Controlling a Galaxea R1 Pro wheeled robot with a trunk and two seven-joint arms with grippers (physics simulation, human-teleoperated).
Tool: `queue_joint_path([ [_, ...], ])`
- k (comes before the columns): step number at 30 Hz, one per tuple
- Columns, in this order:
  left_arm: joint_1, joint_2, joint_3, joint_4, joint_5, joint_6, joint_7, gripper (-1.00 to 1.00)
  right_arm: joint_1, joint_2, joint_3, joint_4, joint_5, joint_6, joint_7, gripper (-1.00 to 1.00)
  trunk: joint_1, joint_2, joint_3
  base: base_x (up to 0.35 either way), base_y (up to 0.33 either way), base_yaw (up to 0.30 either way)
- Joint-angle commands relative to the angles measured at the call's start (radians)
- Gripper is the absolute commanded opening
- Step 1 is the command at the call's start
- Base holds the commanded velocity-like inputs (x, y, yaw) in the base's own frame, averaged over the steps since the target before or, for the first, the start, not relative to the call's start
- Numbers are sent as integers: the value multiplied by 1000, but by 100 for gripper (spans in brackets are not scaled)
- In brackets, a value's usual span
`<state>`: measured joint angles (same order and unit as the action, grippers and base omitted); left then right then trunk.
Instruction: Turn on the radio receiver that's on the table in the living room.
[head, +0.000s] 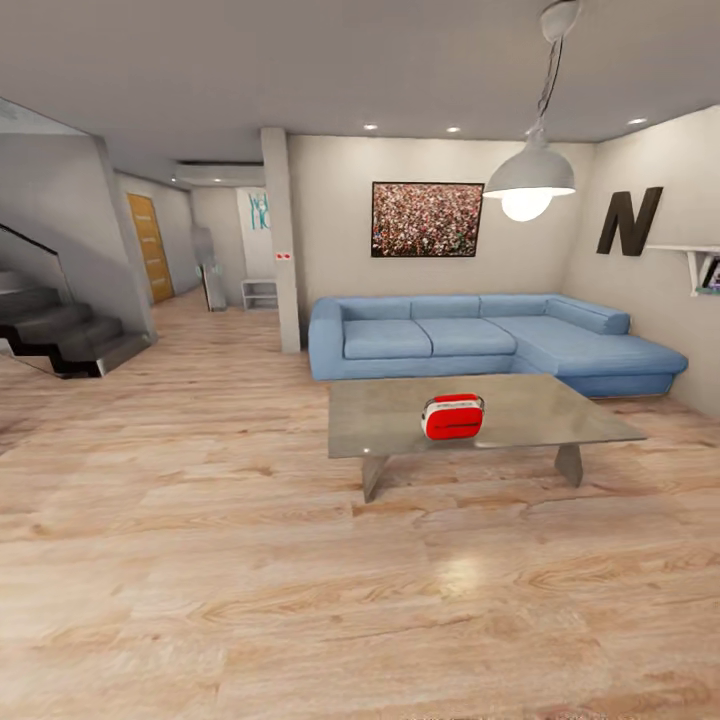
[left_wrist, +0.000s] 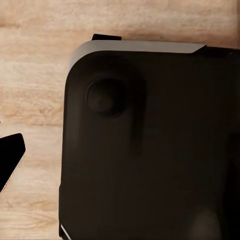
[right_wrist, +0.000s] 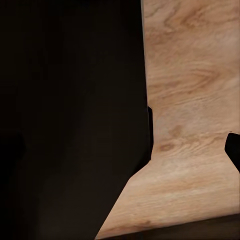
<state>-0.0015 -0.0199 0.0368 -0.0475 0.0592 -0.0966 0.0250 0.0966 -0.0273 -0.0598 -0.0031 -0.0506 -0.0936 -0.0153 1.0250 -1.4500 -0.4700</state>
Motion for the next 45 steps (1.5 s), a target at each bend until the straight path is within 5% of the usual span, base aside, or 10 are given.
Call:
queue_joint_path([
  [1,0,0,0,0,0,0,0,100,0,0,0,0,0,0,0,100,0,0,0,0,0,-283],
  [10,0,-3,0,0,1,4,0,100,0,1,0,0,1,1,0,100,0,0,0,71,0,-196],
  [45,0,-5,0,0,-2,6,3,100,0,3,-5,-3,-1,-4,2,100,0,0,2,314,-54,-52],
])
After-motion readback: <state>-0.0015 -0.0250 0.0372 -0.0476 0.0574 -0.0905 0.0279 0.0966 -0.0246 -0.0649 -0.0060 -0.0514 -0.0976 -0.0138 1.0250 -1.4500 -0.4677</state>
